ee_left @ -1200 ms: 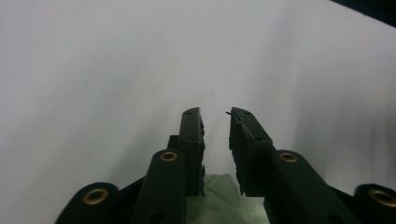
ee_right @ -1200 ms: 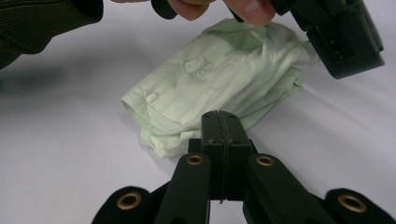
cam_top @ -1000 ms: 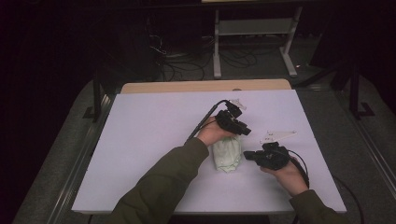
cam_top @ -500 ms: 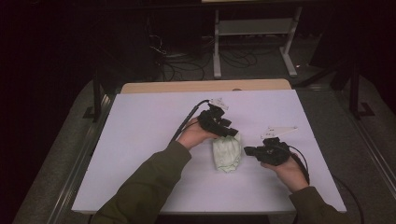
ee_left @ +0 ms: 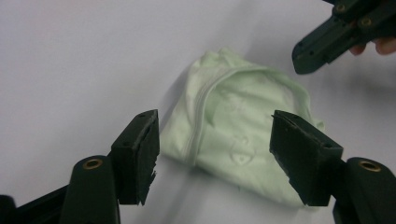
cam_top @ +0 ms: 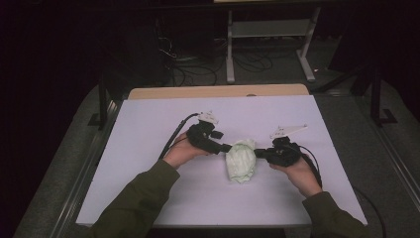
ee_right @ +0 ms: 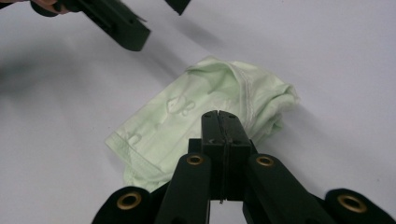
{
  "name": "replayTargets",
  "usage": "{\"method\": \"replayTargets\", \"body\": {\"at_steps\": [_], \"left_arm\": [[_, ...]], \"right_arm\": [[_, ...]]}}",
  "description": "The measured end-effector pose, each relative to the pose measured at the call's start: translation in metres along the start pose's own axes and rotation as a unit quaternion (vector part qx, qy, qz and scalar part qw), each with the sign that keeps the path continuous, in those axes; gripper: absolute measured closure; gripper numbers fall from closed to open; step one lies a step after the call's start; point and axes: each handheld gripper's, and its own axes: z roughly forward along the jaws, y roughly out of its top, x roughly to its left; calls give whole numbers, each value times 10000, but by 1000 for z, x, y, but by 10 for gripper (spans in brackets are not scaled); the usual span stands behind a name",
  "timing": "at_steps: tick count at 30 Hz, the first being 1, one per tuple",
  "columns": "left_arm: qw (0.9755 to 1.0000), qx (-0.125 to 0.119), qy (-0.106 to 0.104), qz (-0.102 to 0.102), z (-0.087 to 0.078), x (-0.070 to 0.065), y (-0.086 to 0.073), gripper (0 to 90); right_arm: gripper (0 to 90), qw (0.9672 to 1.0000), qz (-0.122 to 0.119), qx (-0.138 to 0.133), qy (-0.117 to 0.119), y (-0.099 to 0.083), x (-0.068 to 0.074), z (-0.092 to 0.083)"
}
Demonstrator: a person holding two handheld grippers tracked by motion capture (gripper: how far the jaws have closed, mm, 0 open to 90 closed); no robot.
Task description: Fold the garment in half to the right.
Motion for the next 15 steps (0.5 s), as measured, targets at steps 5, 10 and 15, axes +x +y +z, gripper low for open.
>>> {"method": "replayTargets", "body": {"at_steps": [5, 10, 15], "left_arm": [[9999, 1, 131, -82, -13, 2, -16, 260], [9995, 33, 266, -175, -24, 4, -32, 192], [9985, 36, 465, -280, -36, 6, -50, 134]], "right_arm": [[889, 10000, -29, 18, -3, 10, -3, 7], [889, 10000, -57, 7, -58, 19, -6, 12], [889, 9999, -82, 44, -136, 26, -10, 18]]}}
